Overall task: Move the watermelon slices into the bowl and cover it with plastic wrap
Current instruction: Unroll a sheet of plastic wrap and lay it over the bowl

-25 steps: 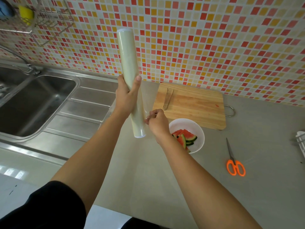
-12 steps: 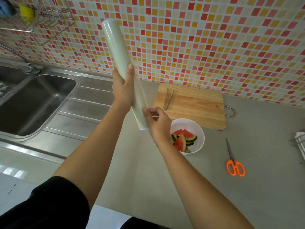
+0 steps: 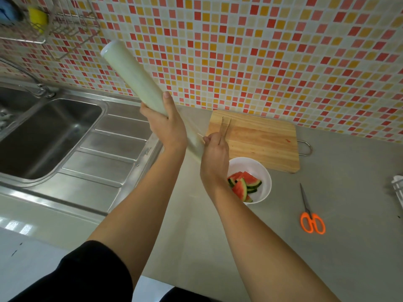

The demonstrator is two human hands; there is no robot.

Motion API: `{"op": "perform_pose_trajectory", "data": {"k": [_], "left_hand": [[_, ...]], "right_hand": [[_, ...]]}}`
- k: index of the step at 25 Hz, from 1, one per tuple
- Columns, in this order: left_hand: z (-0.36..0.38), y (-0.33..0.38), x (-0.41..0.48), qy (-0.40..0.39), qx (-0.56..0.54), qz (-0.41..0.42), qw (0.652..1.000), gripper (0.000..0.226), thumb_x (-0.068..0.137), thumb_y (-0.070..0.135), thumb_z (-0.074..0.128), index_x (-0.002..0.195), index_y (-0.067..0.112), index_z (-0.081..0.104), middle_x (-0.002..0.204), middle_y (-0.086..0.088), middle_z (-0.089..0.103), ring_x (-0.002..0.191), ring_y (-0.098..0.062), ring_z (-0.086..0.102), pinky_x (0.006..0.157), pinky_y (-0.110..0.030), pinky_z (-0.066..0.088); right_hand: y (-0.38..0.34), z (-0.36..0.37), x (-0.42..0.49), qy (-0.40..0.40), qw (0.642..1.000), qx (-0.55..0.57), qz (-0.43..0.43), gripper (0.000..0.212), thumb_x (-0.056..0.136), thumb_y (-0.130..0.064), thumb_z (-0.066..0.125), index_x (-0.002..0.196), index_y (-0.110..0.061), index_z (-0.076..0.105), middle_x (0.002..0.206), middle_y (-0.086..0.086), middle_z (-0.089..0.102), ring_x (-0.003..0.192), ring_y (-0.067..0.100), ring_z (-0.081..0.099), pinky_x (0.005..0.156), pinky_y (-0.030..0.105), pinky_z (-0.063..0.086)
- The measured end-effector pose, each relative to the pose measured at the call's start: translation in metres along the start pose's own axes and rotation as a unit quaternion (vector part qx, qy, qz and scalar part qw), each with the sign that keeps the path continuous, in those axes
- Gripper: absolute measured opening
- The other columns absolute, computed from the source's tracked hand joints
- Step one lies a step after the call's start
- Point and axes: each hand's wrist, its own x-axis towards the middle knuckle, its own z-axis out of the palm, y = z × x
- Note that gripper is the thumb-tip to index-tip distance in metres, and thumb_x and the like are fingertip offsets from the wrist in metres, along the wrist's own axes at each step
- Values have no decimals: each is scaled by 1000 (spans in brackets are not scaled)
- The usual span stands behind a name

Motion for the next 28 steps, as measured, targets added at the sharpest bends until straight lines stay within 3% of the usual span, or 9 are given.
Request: {"op": "perform_pose_trajectory", "data": {"k": [3,6,9,12,15,18,21,25,28], "left_hand": [[-2,-2,3,-32,27,7,999,54,91,48,51,132,14,38,100,3,60,79,2,57,55,-3,43],[-4,-5,10,-98,55,-8,994,47,91,50,50,122,16,46,89,9,59,76,2,57,57,-6,42],[-9,-6,20,-183,63,-42,980,46,87,53,55,114,16,45,91,8,58,81,-4,60,67,-20,47],[-10,2,42,-250,106,-41,961,45,77,60,62,93,24,40,92,0,57,81,-15,62,74,-39,57],[-11,23,60,-325,187,-21,927,48,72,64,62,88,24,42,89,-4,57,75,-22,61,78,-51,56],[-9,36,63,-379,284,33,880,50,72,66,62,90,23,45,87,-8,61,73,-24,61,72,-46,55],[-7,41,60,-376,362,106,846,49,80,61,59,97,15,53,90,-8,62,79,-24,61,71,-40,50],[-13,37,54,-368,376,133,840,44,85,56,56,96,14,61,75,5,54,74,-18,53,63,-29,39],[-18,33,49,-368,363,149,843,42,88,53,55,97,13,65,75,4,57,72,-15,53,62,-28,40]], "right_hand": [[11,-7,4,-44,997,-43,-48,19,95,-8,45,112,-1,51,114,15,57,103,26,56,73,23,35],[22,-13,11,-74,995,-34,-50,20,98,-12,42,110,1,52,115,16,57,101,29,58,75,31,42],[30,-11,14,-114,993,24,-9,23,99,-17,40,104,0,55,107,18,60,94,31,57,78,36,43],[38,-6,8,-170,980,99,21,27,99,-22,40,98,-3,59,85,13,64,78,25,57,71,31,45],[36,-10,8,-124,975,157,96,33,100,-24,33,101,-8,61,78,6,63,72,21,59,67,28,48],[16,-16,17,-75,978,166,98,46,101,-32,26,111,-4,61,106,16,68,102,32,61,84,33,43],[-11,-22,29,-104,961,224,125,56,102,-37,19,117,-2,59,126,15,59,122,33,48,92,32,36],[-26,-17,39,-94,946,266,162,68,98,-51,13,107,-4,63,115,13,64,114,31,54,91,32,39],[-37,-13,38,-84,923,321,194,75,89,-65,13,104,-11,63,102,6,66,105,31,60,94,48,48]]}}
